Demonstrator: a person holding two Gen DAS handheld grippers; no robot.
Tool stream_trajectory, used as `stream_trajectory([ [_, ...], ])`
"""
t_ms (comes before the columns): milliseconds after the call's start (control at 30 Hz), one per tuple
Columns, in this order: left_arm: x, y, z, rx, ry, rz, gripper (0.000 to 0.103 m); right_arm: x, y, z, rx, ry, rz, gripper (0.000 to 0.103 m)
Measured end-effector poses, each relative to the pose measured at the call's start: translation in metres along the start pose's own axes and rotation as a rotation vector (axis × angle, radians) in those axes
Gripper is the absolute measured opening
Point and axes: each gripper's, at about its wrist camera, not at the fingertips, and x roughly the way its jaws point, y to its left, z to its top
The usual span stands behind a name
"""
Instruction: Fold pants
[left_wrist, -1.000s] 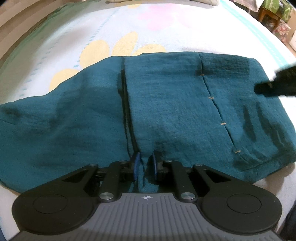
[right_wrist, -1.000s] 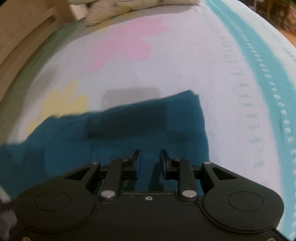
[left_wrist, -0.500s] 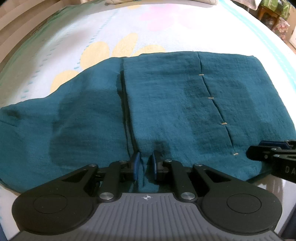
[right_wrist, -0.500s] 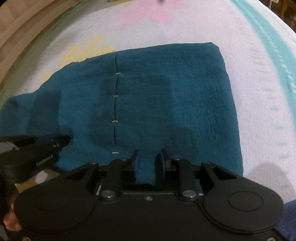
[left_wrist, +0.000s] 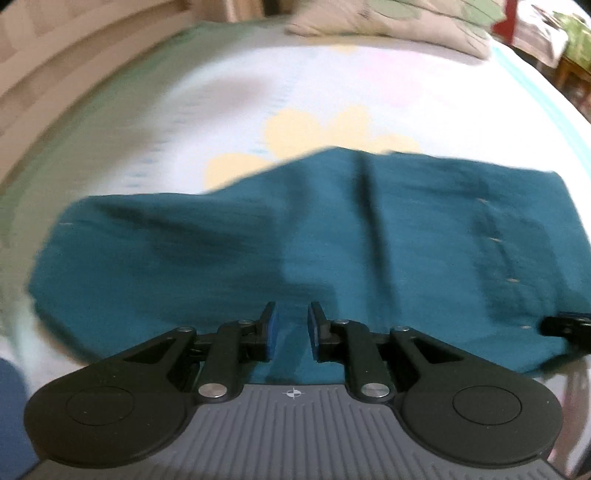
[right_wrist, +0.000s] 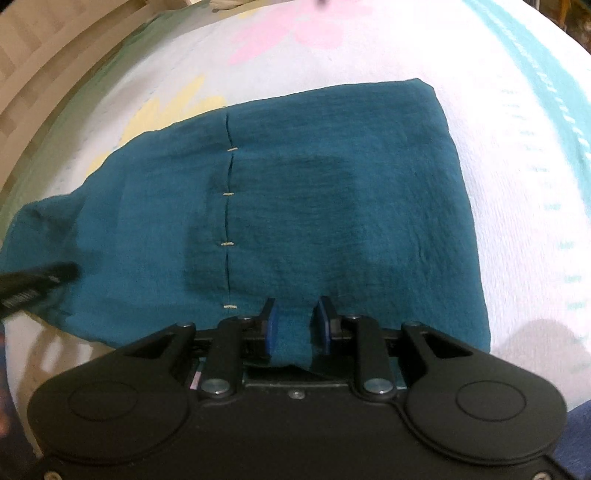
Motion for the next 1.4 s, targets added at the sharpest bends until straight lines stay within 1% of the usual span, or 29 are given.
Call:
stream_trajectory([
  [133,-0.009,0.049,-0.002,-0.047,-0.016,0.105,0.018,-0.001,0.001,0.0,-0.015,-0.003,-0.01,0.033],
  [200,-0.012,0.076,-0.003,-0.076,-0.023,0.141,0.018,0.0,0.001,0.001,-0.011,-0.002,-0.007,0.033],
  [267,-0.014,0.101,-0.003,-0.114,-0.024,0.159,0.018,0.001,0.001,0.001,-0.005,-0.002,-0.004,0.033],
  [433,-0.016,0.159,-0.007,-0.225,-0.016,0.158,0.018,0.001,0.001,0.001,-0.01,-0.001,-0.007,0.033],
  [500,-0.013,0.173,-0.009,-0.262,-0.01,0.145,0.018,0.001,0.001,0.001,-0.012,-0.001,-0.009,0.033],
  [633,-0.007,0.198,-0.02,-0.348,0.006,0.08,0.018,0.001,0.002,0.001,-0.014,0.0,-0.012,0.033],
  [800,0.001,0.212,-0.024,-0.422,0.016,0.016,0.018,0.002,0.004,0.001,-0.02,0.001,-0.019,0.033],
  [900,0.009,0.214,-0.026,-0.415,0.027,-0.028,0.018,0.002,0.005,0.001,-0.021,0.001,-0.022,0.033],
  [1033,0.008,0.215,-0.034,-0.416,0.002,-0.036,0.018,0.003,0.005,0.001,-0.019,0.001,-0.023,0.033],
  [1100,0.008,0.216,-0.037,-0.427,-0.005,-0.053,0.018,0.003,0.005,0.001,-0.02,0.001,-0.024,0.033],
  [1133,0.008,0.216,-0.038,-0.426,-0.011,-0.08,0.022,0.003,0.005,0.001,-0.022,0.001,-0.025,0.033],
  [1167,0.009,0.216,-0.039,-0.427,-0.007,-0.11,0.029,0.003,0.005,0.001,-0.023,0.001,-0.026,0.033],
  [1200,0.011,0.216,-0.04,-0.434,-0.002,-0.135,0.043,0.003,0.005,0.001,-0.025,0.001,-0.028,0.033],
  [1233,0.013,0.216,-0.041,-0.439,-0.001,-0.148,0.054,0.003,0.006,0.001,-0.026,0.001,-0.028,0.033],
  [1300,0.016,0.212,-0.041,-0.436,0.0,-0.149,0.057,0.003,0.006,0.001,-0.029,0.001,-0.03,0.033],
  [1400,0.02,0.202,-0.039,-0.391,0.013,-0.102,0.057,0.003,0.006,0.001,-0.025,0.001,-0.029,0.033],
])
